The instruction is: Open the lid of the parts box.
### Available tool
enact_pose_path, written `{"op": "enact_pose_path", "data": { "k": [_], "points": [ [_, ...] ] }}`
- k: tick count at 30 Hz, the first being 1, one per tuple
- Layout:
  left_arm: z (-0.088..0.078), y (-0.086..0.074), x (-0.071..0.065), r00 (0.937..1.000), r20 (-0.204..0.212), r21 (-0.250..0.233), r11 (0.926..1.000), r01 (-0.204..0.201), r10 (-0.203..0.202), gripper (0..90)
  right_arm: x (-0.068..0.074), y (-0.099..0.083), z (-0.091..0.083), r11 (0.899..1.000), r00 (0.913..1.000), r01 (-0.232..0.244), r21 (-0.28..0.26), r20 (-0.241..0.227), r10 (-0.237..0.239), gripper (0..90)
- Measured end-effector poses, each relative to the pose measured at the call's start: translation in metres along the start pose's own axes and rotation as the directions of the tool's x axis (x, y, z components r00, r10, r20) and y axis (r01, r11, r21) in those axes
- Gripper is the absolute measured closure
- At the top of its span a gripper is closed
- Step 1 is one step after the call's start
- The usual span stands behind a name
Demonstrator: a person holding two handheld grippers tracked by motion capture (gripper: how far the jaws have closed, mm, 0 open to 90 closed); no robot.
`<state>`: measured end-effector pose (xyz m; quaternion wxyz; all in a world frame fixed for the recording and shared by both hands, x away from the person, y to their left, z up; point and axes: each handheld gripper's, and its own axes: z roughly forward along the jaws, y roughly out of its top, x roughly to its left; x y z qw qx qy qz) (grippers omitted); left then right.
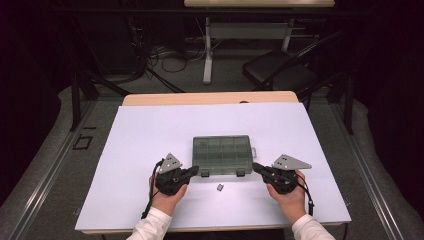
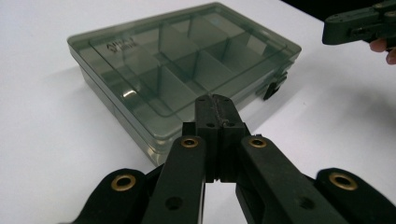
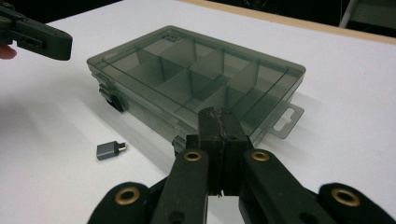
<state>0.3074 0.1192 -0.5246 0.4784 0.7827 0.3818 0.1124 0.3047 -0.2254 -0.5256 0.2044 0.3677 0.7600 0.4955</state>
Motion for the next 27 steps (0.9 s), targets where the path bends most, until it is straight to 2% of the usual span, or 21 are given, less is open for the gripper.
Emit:
{"op": "enact_pose_path", "data": {
  "k": [6,11,12,14,15,18,19,27],
  "points": [
    [0.009,-0.008,-0.001,1.0000,0.003,0.057,0.9984,0.006,-0.006,90.0,0.002,-0.007,0.010,0.999,0.9992,-0.003,0.055,-0.039,0.006,90.0],
    [0.012,-0.011,0.002,0.9999,-0.009,0.086,0.9962,0.015,-0.014,90.0,0.003,-0.011,0.018,0.996,0.9989,0.010,0.086,-0.047,-0.005,90.0],
    [0.014,-0.012,0.003,0.9998,-0.011,0.108,0.9940,0.018,-0.016,90.0,0.003,-0.012,0.022,0.994,0.9988,0.008,0.106,-0.049,-0.003,90.0],
    [0.014,-0.013,0.003,0.9998,-0.013,0.113,0.9934,0.018,-0.017,90.0,0.003,-0.013,0.024,0.993,0.9985,0.014,0.118,-0.055,-0.008,90.0],
    [0.016,-0.013,0.004,0.9998,-0.016,0.131,0.9913,0.012,-0.010,90.0,0.004,-0.014,0.026,0.992,0.9984,0.019,0.122,-0.055,-0.012,90.0],
    [0.018,-0.014,0.004,0.9998,-0.011,0.129,0.9915,0.017,-0.016,90.0,0.004,-0.014,0.027,0.990,0.9984,0.017,0.138,-0.056,-0.010,90.0],
    [0.020,-0.014,0.003,0.9998,-0.021,0.134,0.9910,0.000,0.002,90.0,0.004,-0.015,0.028,0.991,0.9985,0.020,0.136,-0.054,-0.013,90.0],
    [0.025,-0.013,0.003,0.9998,-0.020,0.143,0.9898,-0.002,0.005,90.0,0.002,-0.016,0.032,0.989,0.9987,0.015,0.147,-0.051,-0.008,90.0]
  ]
}}
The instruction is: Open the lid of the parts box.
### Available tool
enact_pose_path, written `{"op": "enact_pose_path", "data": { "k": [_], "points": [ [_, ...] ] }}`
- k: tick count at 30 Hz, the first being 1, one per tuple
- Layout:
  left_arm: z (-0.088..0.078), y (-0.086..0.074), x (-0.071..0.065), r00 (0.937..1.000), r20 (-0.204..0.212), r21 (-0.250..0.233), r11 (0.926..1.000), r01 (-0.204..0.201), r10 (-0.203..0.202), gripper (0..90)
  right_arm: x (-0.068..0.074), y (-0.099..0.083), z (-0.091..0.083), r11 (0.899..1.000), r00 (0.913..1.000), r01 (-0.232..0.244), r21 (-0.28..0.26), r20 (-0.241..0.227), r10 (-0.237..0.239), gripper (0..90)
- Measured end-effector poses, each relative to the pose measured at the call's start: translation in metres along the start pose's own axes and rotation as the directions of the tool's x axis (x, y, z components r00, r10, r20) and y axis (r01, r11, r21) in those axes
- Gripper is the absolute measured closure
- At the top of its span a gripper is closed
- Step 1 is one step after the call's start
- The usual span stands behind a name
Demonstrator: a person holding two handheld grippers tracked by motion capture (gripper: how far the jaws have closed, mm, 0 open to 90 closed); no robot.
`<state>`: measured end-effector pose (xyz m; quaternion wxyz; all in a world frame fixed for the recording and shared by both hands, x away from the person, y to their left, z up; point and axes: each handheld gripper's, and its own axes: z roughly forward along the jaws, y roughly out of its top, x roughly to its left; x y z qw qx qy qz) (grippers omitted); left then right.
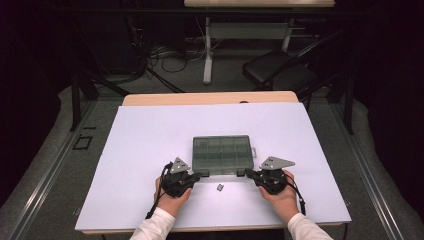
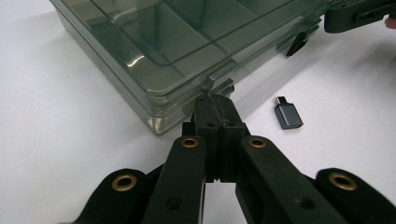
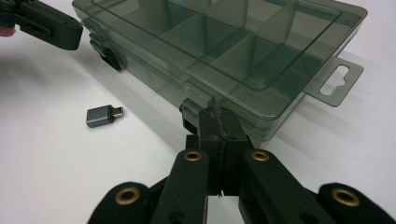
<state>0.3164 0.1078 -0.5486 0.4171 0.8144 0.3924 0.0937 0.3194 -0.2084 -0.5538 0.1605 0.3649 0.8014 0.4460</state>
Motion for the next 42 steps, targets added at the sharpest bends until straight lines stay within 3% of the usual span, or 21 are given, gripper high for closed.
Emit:
{"op": "enact_pose_path", "data": {
  "k": [16,20,29,33,42],
  "points": [
    [0.004,0.001,0.000,1.0000,-0.006,0.001,1.0000,0.002,-0.002,90.0,0.002,0.000,0.003,1.000,0.9999,0.009,0.021,-0.008,-0.009,90.0],
    [0.003,0.002,-0.001,1.0000,-0.003,-0.021,0.9998,0.007,-0.007,90.0,0.002,0.000,0.002,1.000,0.9999,-0.003,0.011,-0.010,0.003,90.0],
    [-0.006,0.008,-0.002,0.9977,-0.057,-0.097,0.9947,0.032,-0.038,90.0,0.003,0.007,-0.008,0.998,0.9996,-0.020,-0.065,0.018,0.021,90.0],
    [-0.009,0.010,0.001,0.9934,-0.080,-0.132,0.9887,0.072,-0.082,90.0,-0.002,0.009,-0.011,0.994,0.9976,-0.050,-0.099,0.043,0.055,90.0],
    [-0.012,0.018,0.003,0.9919,-0.092,-0.145,0.9867,0.074,-0.088,90.0,-0.011,0.014,-0.017,0.986,0.9920,-0.091,-0.138,0.075,0.102,90.0]
  ]
}}
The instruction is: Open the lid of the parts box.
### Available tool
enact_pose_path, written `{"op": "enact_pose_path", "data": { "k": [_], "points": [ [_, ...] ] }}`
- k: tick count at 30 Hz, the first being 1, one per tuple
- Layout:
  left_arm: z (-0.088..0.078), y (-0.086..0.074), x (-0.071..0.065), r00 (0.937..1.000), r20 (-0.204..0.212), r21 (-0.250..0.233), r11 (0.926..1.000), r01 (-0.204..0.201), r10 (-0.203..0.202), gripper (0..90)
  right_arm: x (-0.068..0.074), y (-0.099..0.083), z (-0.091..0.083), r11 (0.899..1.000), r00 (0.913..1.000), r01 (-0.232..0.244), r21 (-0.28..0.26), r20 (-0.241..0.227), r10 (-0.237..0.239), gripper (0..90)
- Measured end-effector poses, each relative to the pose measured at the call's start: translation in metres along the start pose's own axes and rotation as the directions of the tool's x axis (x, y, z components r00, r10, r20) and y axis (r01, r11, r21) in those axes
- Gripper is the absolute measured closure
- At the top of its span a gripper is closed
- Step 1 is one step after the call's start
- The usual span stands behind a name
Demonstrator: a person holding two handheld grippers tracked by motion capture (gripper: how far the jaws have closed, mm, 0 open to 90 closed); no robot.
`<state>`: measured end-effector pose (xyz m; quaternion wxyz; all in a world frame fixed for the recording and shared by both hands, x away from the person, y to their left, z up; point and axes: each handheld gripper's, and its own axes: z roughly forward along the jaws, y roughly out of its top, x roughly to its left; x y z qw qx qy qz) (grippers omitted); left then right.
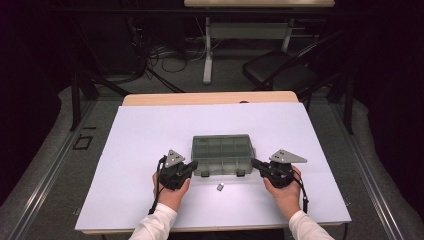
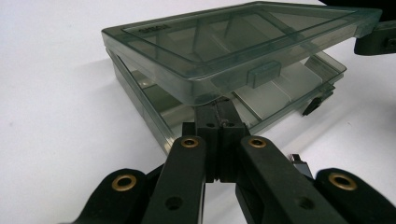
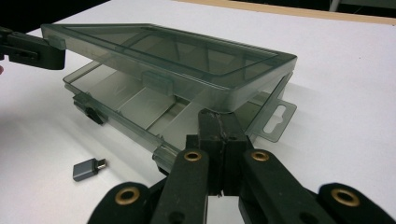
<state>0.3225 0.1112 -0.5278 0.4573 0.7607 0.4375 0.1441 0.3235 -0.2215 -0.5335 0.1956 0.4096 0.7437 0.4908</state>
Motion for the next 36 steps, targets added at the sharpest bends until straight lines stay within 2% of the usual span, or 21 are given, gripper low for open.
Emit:
{"op": "enact_pose_path", "data": {
  "k": [4,9,12,15,21,22,24,31,34,36],
  "points": [
    [-0.001,0.001,0.001,0.9999,-0.002,-0.012,0.9999,0.011,-0.011,90.0,-0.001,0.002,0.000,1.000,0.9999,-0.015,-0.010,0.003,0.015,90.0],
    [-0.004,0.004,0.001,0.9998,-0.009,-0.024,0.9995,0.019,-0.019,90.0,0.003,0.006,-0.001,1.000,0.9999,0.008,-0.018,0.013,-0.008,90.0],
    [-0.004,0.007,0.001,0.9997,-0.009,-0.029,0.9993,0.024,-0.024,90.0,0.004,0.008,-0.002,1.000,0.9998,0.005,-0.024,0.017,-0.005,90.0],
    [-0.003,0.017,-0.001,0.9993,-0.009,-0.037,0.9986,0.037,-0.037,90.0,0.005,0.015,0.000,0.999,0.9995,0.007,-0.033,0.030,-0.006,90.0],
    [-0.003,0.041,-0.001,0.9986,-0.036,-0.067,0.9971,0.036,-0.038,90.0,0.008,0.030,0.004,0.998,0.9985,0.008,-0.061,0.055,-0.005,90.0],
    [-0.003,0.041,-0.001,0.9986,-0.036,-0.067,0.9971,0.036,-0.038,90.0,0.008,0.030,0.004,0.998,0.9985,0.008,-0.061,0.055,-0.005,90.0],
    [-0.004,0.049,0.001,0.9983,-0.046,-0.080,0.9962,0.033,-0.037,90.0,0.008,0.040,0.007,0.997,0.9979,0.005,-0.073,0.065,0.000,90.0],
    [-0.004,0.063,0.004,0.9970,-0.066,-0.108,0.9936,0.033,-0.040,90.0,0.006,0.059,0.015,0.994,0.9960,-0.002,-0.110,0.089,0.012,90.0],
    [-0.003,0.067,0.004,0.9959,-0.081,-0.124,0.9919,0.028,-0.038,90.0,0.005,0.066,0.017,0.994,0.9947,0.004,-0.107,0.103,0.007,90.0],
    [-0.002,0.070,0.005,0.9951,-0.084,-0.134,0.9902,0.041,-0.052,90.0,0.004,0.068,0.019,0.994,0.9939,0.009,-0.110,0.110,0.003,90.0]
  ]
}}
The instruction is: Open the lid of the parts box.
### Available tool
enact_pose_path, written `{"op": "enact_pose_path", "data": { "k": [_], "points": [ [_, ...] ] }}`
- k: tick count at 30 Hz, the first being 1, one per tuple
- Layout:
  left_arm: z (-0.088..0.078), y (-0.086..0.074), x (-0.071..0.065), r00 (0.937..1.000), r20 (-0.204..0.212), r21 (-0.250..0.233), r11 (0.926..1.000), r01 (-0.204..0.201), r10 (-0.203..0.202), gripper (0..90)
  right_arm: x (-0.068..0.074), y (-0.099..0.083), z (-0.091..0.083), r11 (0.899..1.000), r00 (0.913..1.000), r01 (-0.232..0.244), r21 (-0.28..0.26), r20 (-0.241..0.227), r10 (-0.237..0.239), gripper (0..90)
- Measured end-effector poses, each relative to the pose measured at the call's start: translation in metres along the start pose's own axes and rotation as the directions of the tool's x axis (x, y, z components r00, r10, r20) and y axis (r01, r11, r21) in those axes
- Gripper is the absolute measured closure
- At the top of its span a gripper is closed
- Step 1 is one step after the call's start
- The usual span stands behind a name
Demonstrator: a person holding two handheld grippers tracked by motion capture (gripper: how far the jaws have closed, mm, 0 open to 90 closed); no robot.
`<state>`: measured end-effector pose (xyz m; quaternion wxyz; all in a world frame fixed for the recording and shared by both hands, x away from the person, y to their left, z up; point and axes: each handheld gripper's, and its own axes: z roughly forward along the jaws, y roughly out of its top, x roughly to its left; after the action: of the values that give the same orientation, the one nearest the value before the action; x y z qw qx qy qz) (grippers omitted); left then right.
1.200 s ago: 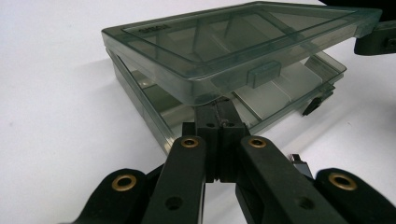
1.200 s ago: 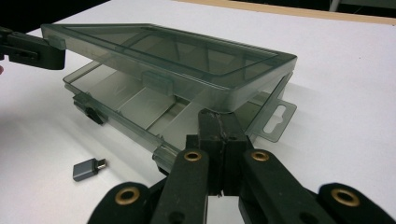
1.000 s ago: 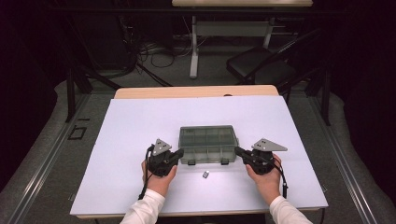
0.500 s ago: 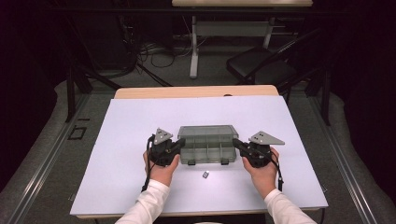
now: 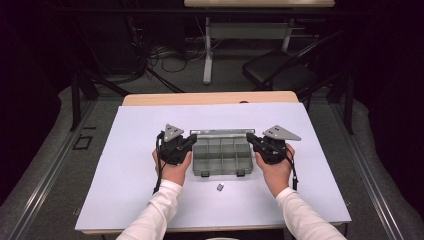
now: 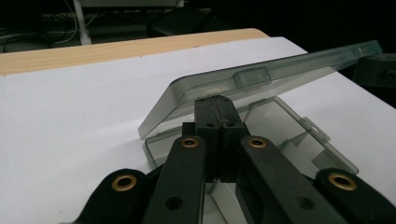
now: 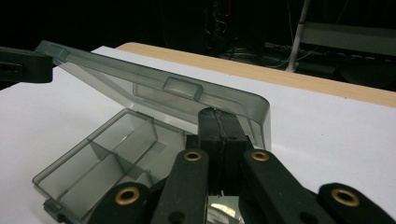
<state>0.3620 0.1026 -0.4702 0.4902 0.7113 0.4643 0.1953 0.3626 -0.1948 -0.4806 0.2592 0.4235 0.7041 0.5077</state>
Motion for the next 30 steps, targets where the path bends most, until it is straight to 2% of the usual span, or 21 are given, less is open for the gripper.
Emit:
{"op": "enact_pose_path", "data": {
  "k": [6,17,19,26,30],
  "points": [
    [0.005,0.005,0.001,0.9996,-0.020,-0.013,0.9997,0.018,-0.019,90.0,-0.004,0.003,0.006,1.000,0.9995,-0.024,-0.020,0.023,0.024,90.0],
    [0.011,0.008,0.005,0.9988,-0.043,-0.024,0.9995,0.021,-0.022,90.0,-0.010,0.006,0.012,0.998,0.9981,-0.044,-0.037,0.040,0.046,90.0],
    [0.012,0.009,0.007,0.9985,-0.042,-0.029,0.9990,0.033,-0.034,90.0,-0.010,0.007,0.013,0.998,0.9982,-0.042,-0.038,0.041,0.044,90.0],
    [0.014,0.011,0.007,0.9982,-0.050,-0.026,0.9992,0.031,-0.033,90.0,-0.009,0.009,0.013,0.999,0.9986,-0.027,-0.044,0.043,0.029,90.0],
    [0.015,0.012,0.007,0.9984,-0.048,-0.030,0.9991,0.030,-0.031,90.0,-0.008,0.006,0.009,0.999,0.9993,-0.017,-0.040,0.031,0.019,85.7]
  ]
}}
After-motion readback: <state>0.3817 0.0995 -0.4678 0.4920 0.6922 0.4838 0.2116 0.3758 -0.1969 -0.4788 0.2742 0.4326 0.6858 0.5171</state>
